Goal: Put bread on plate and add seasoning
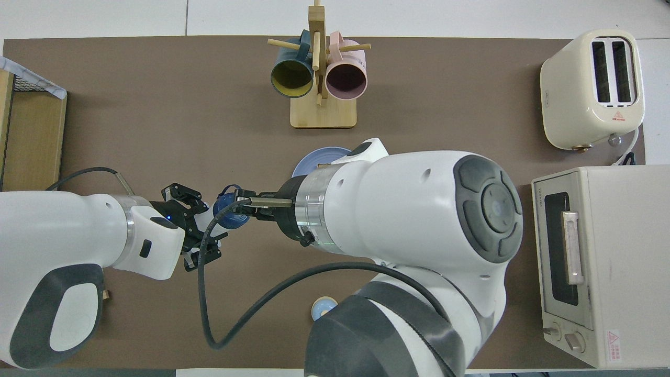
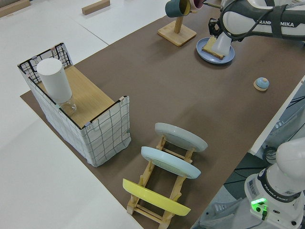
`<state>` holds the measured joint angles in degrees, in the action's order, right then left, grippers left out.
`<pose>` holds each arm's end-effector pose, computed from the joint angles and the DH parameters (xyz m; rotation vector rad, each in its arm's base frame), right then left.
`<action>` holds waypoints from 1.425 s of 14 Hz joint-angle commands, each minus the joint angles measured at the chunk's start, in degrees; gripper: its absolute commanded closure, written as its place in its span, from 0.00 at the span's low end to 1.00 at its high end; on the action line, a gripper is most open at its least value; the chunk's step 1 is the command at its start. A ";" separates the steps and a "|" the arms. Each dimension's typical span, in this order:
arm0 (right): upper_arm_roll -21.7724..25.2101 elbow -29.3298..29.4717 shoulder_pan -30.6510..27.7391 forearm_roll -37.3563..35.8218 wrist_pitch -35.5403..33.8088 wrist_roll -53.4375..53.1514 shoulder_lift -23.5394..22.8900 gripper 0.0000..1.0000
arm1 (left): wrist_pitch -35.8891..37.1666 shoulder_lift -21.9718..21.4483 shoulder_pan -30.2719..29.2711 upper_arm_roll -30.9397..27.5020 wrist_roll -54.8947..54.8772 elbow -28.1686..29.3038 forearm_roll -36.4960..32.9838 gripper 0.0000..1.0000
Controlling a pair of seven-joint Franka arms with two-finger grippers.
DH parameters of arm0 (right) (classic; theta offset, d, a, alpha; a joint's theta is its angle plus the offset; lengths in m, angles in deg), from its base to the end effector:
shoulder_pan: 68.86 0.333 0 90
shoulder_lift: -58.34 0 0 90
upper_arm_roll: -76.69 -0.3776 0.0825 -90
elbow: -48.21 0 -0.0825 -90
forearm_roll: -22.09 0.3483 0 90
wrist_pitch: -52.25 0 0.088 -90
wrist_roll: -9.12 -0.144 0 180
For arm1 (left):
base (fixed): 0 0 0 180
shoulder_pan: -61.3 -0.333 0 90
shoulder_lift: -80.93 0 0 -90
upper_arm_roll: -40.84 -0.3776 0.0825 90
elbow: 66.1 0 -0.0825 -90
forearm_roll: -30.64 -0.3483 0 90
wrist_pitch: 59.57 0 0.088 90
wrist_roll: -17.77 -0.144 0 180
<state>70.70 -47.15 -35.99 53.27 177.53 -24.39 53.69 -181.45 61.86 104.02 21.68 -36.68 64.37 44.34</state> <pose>0.4572 0.4092 0.6408 -2.4682 0.1585 -0.0553 0.3892 -0.1734 0.5364 2.3067 -1.6805 0.3408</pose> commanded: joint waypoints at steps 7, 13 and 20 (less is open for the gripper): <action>-0.16 2.03 0.80 0.19 2.78 -2.62 -2.21 0.63 | -1.25 -2.11 0.62 -0.62 -0.92 1.99 1.32 1.00; -0.16 2.03 0.71 0.28 2.78 -2.62 -2.21 0.77 | -1.25 -2.11 0.62 -0.62 -0.92 1.99 1.41 1.00; -0.16 2.03 0.36 0.98 2.95 -2.70 -2.38 1.00 | -1.25 -2.11 0.53 -0.62 -0.92 1.90 1.41 1.00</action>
<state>70.75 -46.17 -35.40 53.27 179.64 -25.58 52.24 -181.52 61.68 103.99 21.46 -36.68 64.55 44.87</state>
